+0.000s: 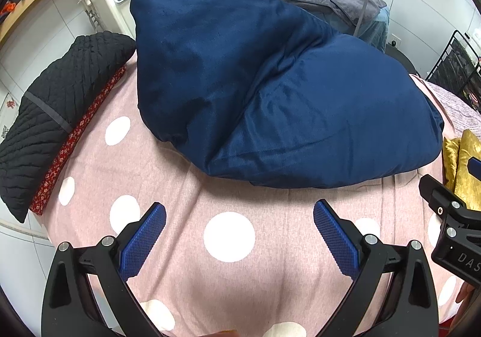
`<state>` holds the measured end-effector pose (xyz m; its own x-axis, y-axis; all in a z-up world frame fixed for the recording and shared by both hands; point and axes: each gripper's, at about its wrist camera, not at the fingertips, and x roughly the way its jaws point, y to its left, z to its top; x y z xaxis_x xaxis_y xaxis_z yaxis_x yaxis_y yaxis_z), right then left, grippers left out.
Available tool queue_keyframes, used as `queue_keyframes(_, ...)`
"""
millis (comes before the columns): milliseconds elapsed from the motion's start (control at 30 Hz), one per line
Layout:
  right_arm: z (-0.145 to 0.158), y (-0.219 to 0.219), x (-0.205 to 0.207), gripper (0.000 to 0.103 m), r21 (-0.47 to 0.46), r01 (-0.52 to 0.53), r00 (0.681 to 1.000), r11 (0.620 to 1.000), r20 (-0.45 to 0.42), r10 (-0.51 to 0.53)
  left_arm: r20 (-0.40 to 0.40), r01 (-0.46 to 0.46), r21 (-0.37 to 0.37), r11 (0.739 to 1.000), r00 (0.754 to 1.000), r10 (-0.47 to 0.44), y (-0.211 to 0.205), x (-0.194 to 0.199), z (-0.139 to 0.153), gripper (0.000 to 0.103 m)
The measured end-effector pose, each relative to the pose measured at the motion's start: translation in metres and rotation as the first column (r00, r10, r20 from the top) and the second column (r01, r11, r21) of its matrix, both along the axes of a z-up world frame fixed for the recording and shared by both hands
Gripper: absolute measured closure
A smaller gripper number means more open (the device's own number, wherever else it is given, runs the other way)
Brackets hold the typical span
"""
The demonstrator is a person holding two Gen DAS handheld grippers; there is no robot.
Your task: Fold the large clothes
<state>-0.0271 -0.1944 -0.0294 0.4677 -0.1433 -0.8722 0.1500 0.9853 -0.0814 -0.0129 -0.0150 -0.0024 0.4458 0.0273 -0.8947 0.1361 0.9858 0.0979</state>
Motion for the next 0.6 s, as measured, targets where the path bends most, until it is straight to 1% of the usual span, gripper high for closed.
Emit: queue_keyframes(600, -0.0009, -0.0029, -0.0037, 0.006, 0.007, 0.003, 1.0, 1.0, -0.005, -0.003, 0.004, 0.009, 0.001, 1.0, 1.0, -0.009, -0.0037, -0.0052, 0.0011, 0.006)
